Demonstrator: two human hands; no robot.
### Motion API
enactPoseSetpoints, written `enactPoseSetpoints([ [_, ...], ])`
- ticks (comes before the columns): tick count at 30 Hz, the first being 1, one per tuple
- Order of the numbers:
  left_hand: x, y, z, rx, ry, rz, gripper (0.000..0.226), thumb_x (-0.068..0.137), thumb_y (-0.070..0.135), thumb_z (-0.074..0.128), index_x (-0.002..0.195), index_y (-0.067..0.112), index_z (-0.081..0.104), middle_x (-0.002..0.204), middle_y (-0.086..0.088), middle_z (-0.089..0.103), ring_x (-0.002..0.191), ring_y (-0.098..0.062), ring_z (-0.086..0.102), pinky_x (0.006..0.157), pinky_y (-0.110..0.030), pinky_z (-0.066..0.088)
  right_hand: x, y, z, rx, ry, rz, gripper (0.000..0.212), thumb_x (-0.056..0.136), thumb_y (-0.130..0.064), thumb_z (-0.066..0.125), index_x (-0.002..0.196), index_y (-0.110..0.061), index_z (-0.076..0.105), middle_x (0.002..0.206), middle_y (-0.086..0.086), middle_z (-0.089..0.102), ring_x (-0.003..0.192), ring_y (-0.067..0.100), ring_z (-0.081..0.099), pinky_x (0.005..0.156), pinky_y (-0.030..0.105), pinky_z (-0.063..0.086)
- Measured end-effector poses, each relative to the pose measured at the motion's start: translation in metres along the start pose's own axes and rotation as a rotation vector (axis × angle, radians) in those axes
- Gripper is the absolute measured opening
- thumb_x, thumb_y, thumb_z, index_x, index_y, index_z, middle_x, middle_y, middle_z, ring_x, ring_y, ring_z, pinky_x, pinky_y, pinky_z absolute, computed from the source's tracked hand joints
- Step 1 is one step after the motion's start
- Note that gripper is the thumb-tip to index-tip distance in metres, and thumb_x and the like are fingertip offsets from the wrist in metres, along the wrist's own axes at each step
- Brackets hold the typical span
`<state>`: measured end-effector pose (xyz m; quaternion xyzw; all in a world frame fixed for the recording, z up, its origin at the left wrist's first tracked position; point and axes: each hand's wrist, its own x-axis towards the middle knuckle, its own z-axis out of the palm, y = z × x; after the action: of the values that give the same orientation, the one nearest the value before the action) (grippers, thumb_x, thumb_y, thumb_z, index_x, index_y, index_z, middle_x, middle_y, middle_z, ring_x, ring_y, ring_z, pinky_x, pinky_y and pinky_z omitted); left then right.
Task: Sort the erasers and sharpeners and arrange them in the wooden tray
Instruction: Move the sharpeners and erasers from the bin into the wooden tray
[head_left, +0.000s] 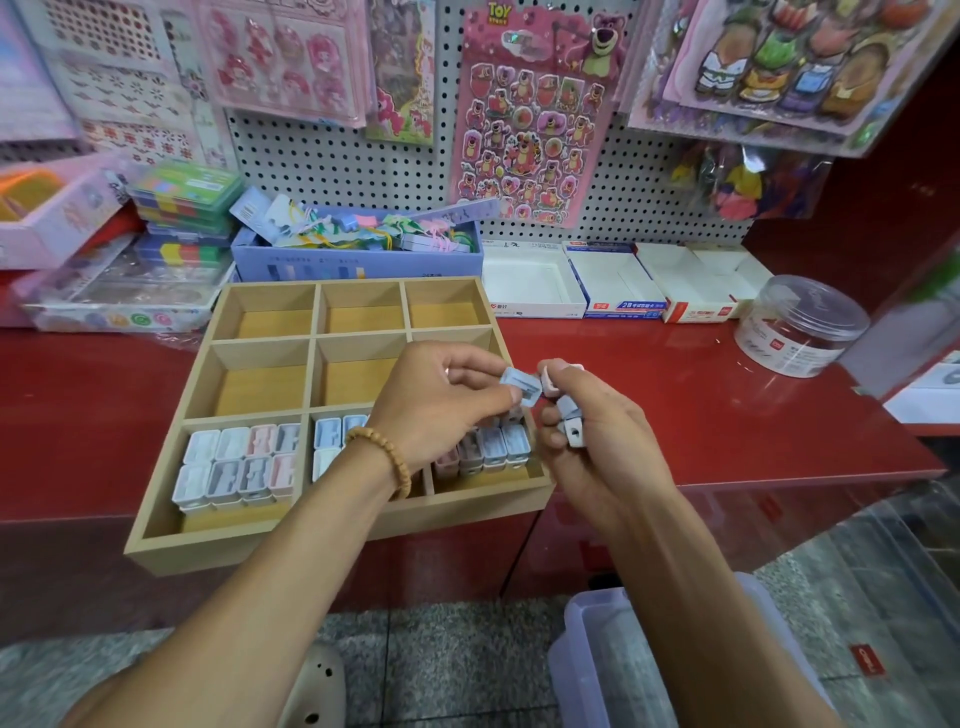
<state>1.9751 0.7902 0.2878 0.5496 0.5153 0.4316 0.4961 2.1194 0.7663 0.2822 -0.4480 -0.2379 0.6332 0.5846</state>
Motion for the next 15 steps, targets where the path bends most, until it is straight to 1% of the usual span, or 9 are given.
enactPoseSetpoints([
  [3, -0.002, 0.002, -0.001, 0.091, 0.086, 0.132, 0.017, 0.072, 0.010, 0.084, 0.076, 0.021, 0.071, 0.072, 0.004, 0.071, 0.063, -0.005, 0.066, 0.062, -0.017, 0.054, -0.001, -0.002, -0.005, -0.060, 0.051, -0.028, 0.007, 0.092, -0.008, 0.065, 0.096, -0.003, 0.062, 0.072, 0.004, 0.057, 0.055, 0.008, 0.042, 0.043, 0.017, 0.029],
  [4, -0.002, 0.003, -0.001, 0.113, 0.086, 0.158, 0.019, 0.071, 0.010, 0.085, 0.075, 0.021, 0.070, 0.070, 0.005, 0.070, 0.061, -0.004, 0.065, 0.060, -0.015, 0.053, -0.002, -0.002, -0.005, -0.087, 0.042, -0.026, 0.008, 0.092, -0.009, 0.065, 0.097, -0.002, 0.063, 0.074, 0.005, 0.058, 0.054, 0.008, 0.041, 0.043, 0.018, 0.027],
  [5, -0.003, 0.003, -0.001, 0.131, 0.067, 0.175, 0.020, 0.070, 0.009, 0.085, 0.073, 0.021, 0.069, 0.069, 0.006, 0.070, 0.061, -0.005, 0.066, 0.059, -0.018, 0.054, -0.002, -0.001, -0.004, -0.112, 0.025, -0.024, 0.010, 0.093, -0.009, 0.065, 0.098, -0.001, 0.064, 0.075, 0.006, 0.057, 0.054, 0.008, 0.040, 0.043, 0.018, 0.026],
  [6, -0.003, 0.003, -0.001, 0.152, 0.039, 0.185, 0.021, 0.068, 0.008, 0.086, 0.071, 0.020, 0.069, 0.069, 0.006, 0.071, 0.064, -0.008, 0.068, 0.060, -0.024, 0.057, -0.002, 0.000, -0.003, -0.132, 0.014, -0.025, 0.011, 0.093, -0.009, 0.064, 0.099, 0.000, 0.065, 0.077, 0.007, 0.056, 0.053, 0.008, 0.039, 0.043, 0.018, 0.026],
  [7, -0.002, 0.002, -0.002, 0.172, 0.012, 0.193, 0.022, 0.066, 0.008, 0.088, 0.069, 0.018, 0.069, 0.071, 0.004, 0.072, 0.070, -0.013, 0.071, 0.065, -0.032, 0.060, -0.001, 0.000, -0.001, -0.149, 0.012, -0.028, 0.011, 0.093, -0.008, 0.064, 0.099, 0.000, 0.066, 0.077, 0.007, 0.055, 0.053, 0.008, 0.039, 0.042, 0.018, 0.025],
  [9, -0.001, 0.001, -0.004, 0.189, -0.027, 0.205, 0.023, 0.062, 0.009, 0.090, 0.069, 0.015, 0.069, 0.079, -0.005, 0.074, 0.080, -0.021, 0.072, 0.075, -0.046, 0.060, 0.000, 0.000, 0.002, -0.180, 0.007, -0.036, 0.007, 0.094, -0.008, 0.063, 0.094, -0.001, 0.067, 0.073, 0.004, 0.056, 0.052, 0.008, 0.039, 0.041, 0.018, 0.026],
  [11, -0.001, 0.000, -0.006, 0.203, -0.056, 0.203, 0.023, 0.062, 0.009, 0.089, 0.070, 0.013, 0.068, 0.079, -0.012, 0.073, 0.075, -0.025, 0.071, 0.075, -0.051, 0.058, 0.001, 0.000, 0.004, -0.208, -0.018, -0.035, 0.010, 0.095, -0.008, 0.063, 0.088, -0.004, 0.068, 0.069, 0.002, 0.056, 0.052, 0.008, 0.039, 0.041, 0.018, 0.028],
  [13, -0.002, 0.002, -0.010, 0.219, -0.072, 0.204, 0.025, 0.064, 0.007, 0.089, 0.074, 0.015, 0.068, 0.079, -0.014, 0.072, 0.071, -0.029, 0.069, 0.071, -0.051, 0.059, 0.003, 0.000, 0.005, -0.220, -0.029, -0.036, 0.012, 0.095, -0.009, 0.063, 0.085, -0.005, 0.069, 0.070, 0.004, 0.056, 0.051, 0.009, 0.040, 0.040, 0.018, 0.028],
  [15, -0.001, 0.005, -0.015, 0.237, -0.070, 0.191, 0.035, 0.063, 0.005, 0.089, 0.086, 0.019, 0.067, 0.083, -0.006, 0.072, 0.073, -0.021, 0.069, 0.070, -0.039, 0.060, 0.003, 0.000, 0.005, -0.222, -0.020, -0.039, 0.008, 0.094, -0.009, 0.064, 0.089, -0.005, 0.069, 0.072, 0.005, 0.058, 0.052, 0.009, 0.040, 0.040, 0.018, 0.028],
])
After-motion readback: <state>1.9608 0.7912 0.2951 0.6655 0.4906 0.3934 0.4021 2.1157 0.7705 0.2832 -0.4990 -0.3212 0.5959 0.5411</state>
